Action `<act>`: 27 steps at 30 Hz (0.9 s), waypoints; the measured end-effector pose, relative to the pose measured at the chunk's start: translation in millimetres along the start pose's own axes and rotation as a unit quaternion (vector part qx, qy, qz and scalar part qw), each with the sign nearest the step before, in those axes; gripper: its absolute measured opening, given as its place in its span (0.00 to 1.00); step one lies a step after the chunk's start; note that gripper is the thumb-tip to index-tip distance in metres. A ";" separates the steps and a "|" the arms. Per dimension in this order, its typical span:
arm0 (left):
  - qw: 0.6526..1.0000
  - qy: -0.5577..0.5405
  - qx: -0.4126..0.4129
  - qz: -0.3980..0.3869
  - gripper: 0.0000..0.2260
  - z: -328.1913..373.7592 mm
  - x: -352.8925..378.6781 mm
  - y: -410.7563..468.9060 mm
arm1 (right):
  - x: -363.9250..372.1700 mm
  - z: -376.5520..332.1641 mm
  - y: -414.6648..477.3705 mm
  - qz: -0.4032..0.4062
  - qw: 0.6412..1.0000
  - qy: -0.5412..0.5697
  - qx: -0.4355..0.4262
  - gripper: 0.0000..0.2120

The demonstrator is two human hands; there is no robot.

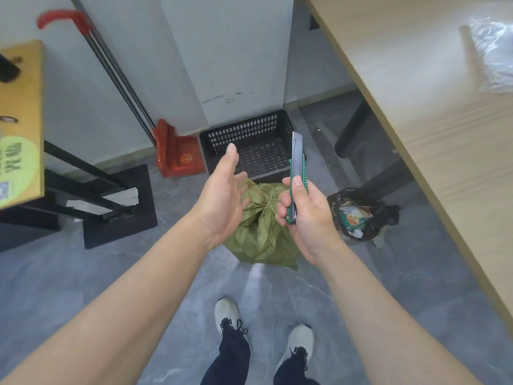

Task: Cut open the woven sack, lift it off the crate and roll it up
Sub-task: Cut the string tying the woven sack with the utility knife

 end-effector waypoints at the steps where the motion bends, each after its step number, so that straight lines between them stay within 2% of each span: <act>1: 1.000 0.004 0.003 0.001 0.34 -10.6 -2.3 3.1 | -6.6 9.6 0.8 -0.003 1.000 -0.004 0.002 0.11; 5: 0.999 0.027 0.026 -0.008 0.35 -58.6 -13.7 24.1 | -40.8 54.4 8.3 -0.009 1.000 -0.003 0.000 0.12; 10: 0.997 0.056 0.044 -0.025 0.35 -127.0 -45.3 71.9 | -87.6 117.7 32.6 -0.009 0.999 0.015 -0.028 0.18; 17: 0.995 0.061 0.072 -0.028 0.34 -220.6 -101.9 146.8 | -146.6 224.5 82.0 -0.016 0.997 -0.019 -0.079 0.18; 22: 0.989 0.098 0.098 -0.045 0.30 -270.5 -121.7 195.6 | -188.3 276.9 118.5 0.010 0.989 -0.092 -0.113 0.18; 24: 0.984 0.132 0.113 -0.028 0.27 -288.1 -125.8 213.1 | -203.6 291.9 130.1 0.024 0.988 -0.099 -0.120 0.17; 27: 0.961 0.228 0.138 0.078 0.10 -316.2 -135.5 237.5 | -222.2 310.1 145.9 0.045 0.986 -0.109 -0.122 0.16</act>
Point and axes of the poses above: each hand's wrist, its own y-axis towards the middle knuckle, its own x-axis out of the palm, z = x × y, the point moved 1 cm from there along y, towards the middle knuckle, and after that the axes turned 12 degrees about -z, right-handed, at the moved point
